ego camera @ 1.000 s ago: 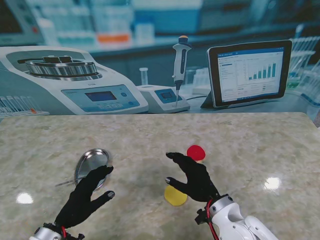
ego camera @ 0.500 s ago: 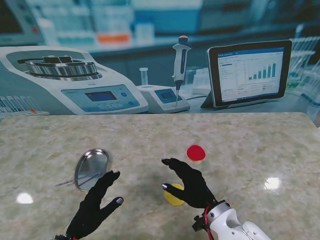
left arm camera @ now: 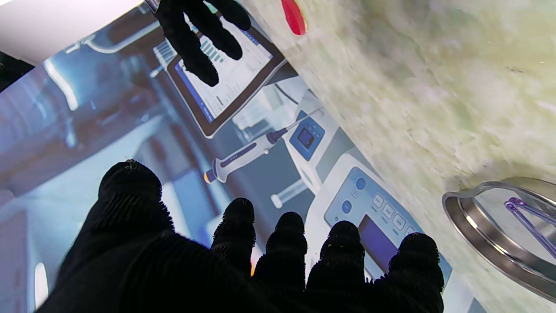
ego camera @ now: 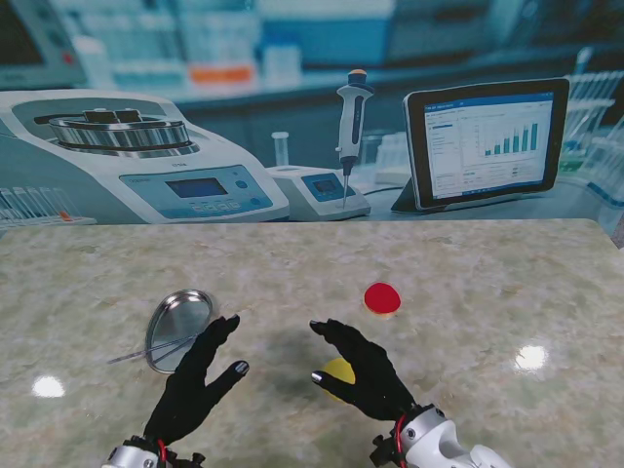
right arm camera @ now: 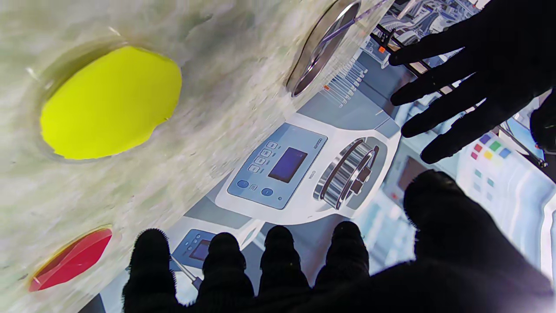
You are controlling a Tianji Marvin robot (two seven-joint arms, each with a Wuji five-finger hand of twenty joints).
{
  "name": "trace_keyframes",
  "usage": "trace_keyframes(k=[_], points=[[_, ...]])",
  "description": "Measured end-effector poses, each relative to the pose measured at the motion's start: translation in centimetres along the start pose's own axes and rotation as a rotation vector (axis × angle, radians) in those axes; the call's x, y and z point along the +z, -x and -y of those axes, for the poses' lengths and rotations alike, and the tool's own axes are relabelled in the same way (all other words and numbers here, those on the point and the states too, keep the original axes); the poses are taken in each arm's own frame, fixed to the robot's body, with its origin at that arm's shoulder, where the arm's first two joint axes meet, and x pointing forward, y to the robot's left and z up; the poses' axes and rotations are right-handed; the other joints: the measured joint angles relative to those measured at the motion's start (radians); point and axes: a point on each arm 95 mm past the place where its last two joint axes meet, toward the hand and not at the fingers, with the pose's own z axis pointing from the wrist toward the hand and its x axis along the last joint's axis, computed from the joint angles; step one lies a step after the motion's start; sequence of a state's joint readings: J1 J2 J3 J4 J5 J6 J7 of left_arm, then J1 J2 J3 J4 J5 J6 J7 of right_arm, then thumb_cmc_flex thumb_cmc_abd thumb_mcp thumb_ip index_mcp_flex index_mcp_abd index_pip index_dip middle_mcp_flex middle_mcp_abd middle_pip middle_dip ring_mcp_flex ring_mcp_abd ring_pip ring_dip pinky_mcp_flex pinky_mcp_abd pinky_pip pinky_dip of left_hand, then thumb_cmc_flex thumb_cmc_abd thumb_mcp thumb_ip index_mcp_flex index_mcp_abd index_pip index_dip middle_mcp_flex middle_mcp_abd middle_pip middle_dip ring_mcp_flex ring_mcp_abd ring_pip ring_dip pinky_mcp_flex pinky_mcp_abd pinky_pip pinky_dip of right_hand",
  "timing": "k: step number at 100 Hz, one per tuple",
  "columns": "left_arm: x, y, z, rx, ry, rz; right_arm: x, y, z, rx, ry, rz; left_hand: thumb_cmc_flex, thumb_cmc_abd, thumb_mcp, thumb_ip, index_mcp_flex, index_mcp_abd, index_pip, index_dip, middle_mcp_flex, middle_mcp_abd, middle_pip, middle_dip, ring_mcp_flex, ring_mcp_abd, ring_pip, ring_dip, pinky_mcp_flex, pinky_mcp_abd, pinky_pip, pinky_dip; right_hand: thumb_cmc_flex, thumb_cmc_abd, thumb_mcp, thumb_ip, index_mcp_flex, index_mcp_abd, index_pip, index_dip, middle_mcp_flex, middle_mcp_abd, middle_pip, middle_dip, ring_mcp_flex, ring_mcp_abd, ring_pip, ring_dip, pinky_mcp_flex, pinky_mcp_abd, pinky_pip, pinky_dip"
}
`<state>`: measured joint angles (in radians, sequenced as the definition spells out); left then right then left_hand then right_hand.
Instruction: Line a culture dish with filter paper and press it flat with a glass rod
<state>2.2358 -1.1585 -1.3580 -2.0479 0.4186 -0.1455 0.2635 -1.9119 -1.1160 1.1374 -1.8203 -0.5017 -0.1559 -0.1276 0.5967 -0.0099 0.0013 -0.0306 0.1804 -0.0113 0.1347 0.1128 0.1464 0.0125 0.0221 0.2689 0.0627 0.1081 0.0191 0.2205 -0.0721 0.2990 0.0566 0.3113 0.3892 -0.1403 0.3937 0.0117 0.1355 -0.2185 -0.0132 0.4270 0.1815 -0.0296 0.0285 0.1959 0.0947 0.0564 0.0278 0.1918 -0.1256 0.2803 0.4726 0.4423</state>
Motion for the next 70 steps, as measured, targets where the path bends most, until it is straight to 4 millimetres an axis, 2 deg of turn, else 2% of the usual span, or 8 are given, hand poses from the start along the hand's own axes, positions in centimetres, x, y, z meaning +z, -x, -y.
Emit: trace_keyframes(k=[19,29,37,70], points=[[0.70,-0.48,-0.14,-0.001,-0.010,-0.004,0.22,0.39,0.16,0.014,0.010,-0.010,0.011,0.000,0.000,0.000,0.000,-0.009,0.000,0.000,0.000,-0.001,0.000,0.000,0.000,-0.001,0.000,-0.009,0.000,0.000,-0.003,-0.020,-0.038,0.012,-0.004,0.000,0.000,-0.001,0.000,-0.026,0.000,-0.010,-0.003,0.000,-0.006,0.000,0.000,0.000,-0.005,0.000,-0.017,0.000],[0.80,-0.59,-0.19,0.005,-0.007,-0.007,0.27,0.43,0.10,0.008,0.012,-0.014,0.012,0.000,0.000,0.000,0.000,-0.009,0.004,0.001,0.000,-0.008,0.000,-0.001,0.000,-0.027,-0.007,-0.019,0.000,-0.015,-0.007,-0.026,-0.079,0.012,0.001,0.000,0.000,-0.004,-0.001,-0.062,0.000,-0.011,-0.015,0.005,-0.006,0.000,0.000,0.000,-0.005,0.000,-0.039,0.000],[0.82,-0.66,-0.23,0.011,-0.006,-0.013,0.28,0.49,0.00,0.003,0.016,-0.018,0.013,0.000,0.000,0.000,0.000,-0.009,0.005,0.001,0.000,-0.010,-0.001,-0.033,0.000,-0.038,-0.010,-0.047,0.006,-0.023,-0.008,-0.062,-0.100,0.012,0.001,0.000,0.000,-0.005,-0.001,-0.065,0.000,-0.011,-0.015,0.010,-0.006,0.000,0.000,0.000,-0.005,0.000,-0.041,0.000],[0.89,-0.68,-0.21,0.017,-0.010,-0.020,0.34,0.62,-0.16,0.003,0.020,-0.022,0.023,0.001,0.000,0.000,0.000,-0.009,0.009,0.010,0.000,-0.012,-0.001,-0.033,0.000,-0.039,-0.010,-0.066,0.010,-0.025,-0.011,-0.086,-0.109,0.012,0.021,0.000,0.001,-0.006,-0.001,-0.075,0.000,-0.011,-0.015,0.011,-0.006,0.000,0.000,0.000,-0.005,0.000,-0.050,0.000]])
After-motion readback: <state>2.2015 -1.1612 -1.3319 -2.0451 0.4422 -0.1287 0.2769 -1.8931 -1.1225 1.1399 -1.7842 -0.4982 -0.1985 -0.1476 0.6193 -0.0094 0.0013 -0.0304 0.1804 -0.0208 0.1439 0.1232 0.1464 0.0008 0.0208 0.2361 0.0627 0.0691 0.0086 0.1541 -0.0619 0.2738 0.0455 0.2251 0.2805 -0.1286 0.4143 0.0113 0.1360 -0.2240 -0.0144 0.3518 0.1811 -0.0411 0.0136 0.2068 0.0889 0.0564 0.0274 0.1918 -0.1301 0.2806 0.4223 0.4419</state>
